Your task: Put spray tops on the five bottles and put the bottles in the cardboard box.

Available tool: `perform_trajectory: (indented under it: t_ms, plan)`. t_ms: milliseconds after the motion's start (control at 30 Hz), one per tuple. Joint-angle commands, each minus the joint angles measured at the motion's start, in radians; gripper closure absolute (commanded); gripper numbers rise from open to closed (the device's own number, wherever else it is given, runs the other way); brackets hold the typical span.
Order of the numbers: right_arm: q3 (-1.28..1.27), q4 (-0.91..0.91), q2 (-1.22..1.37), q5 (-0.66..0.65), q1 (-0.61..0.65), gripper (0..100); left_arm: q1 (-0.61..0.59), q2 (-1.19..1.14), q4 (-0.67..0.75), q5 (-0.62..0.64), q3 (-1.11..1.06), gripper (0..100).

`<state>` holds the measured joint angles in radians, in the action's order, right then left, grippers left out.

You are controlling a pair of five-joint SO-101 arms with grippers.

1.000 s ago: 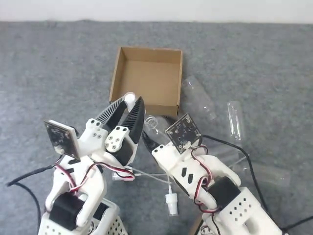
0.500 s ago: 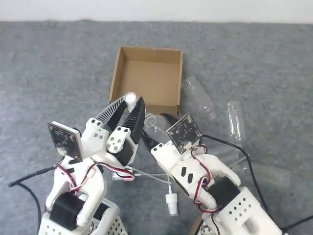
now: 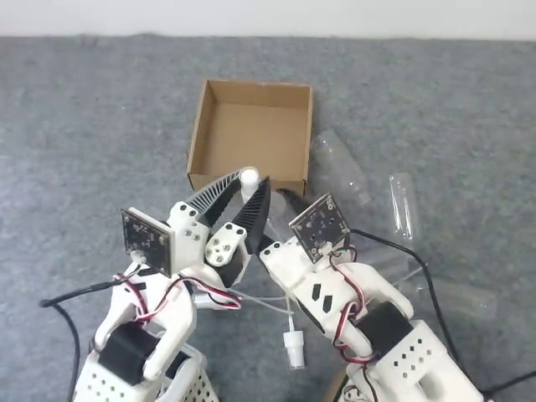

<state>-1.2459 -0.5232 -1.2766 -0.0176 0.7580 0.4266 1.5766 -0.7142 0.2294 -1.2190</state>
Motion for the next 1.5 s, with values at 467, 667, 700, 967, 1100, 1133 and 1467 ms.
perform_trajectory:
  t_ms: [467,667,700,967,1100,1133,1467]
  plan:
    - [-0.009,0.025,-0.033,0.011,-0.022,87.6,-0.002,0.005,-0.133,-0.009,0.093,85]
    - [-0.009,0.021,-0.033,0.011,-0.022,87.6,-0.052,0.005,-0.158,-0.006,0.105,81]
    - [-0.009,0.021,-0.033,0.011,-0.022,87.6,-0.072,0.005,-0.155,-0.006,0.105,81]
    - [-0.031,0.027,-0.033,0.011,-0.018,87.6,-0.120,0.005,-0.123,0.055,0.105,81]
    - [-0.031,0.021,-0.033,0.011,-0.016,87.6,-0.121,0.005,-0.123,0.094,0.105,81]
    - [-0.031,0.021,-0.033,0.011,-0.016,87.6,-0.121,0.005,-0.123,0.104,0.105,81]
    - [-0.029,0.028,-0.033,0.011,-0.021,87.6,-0.121,0.005,-0.126,0.132,0.099,81]
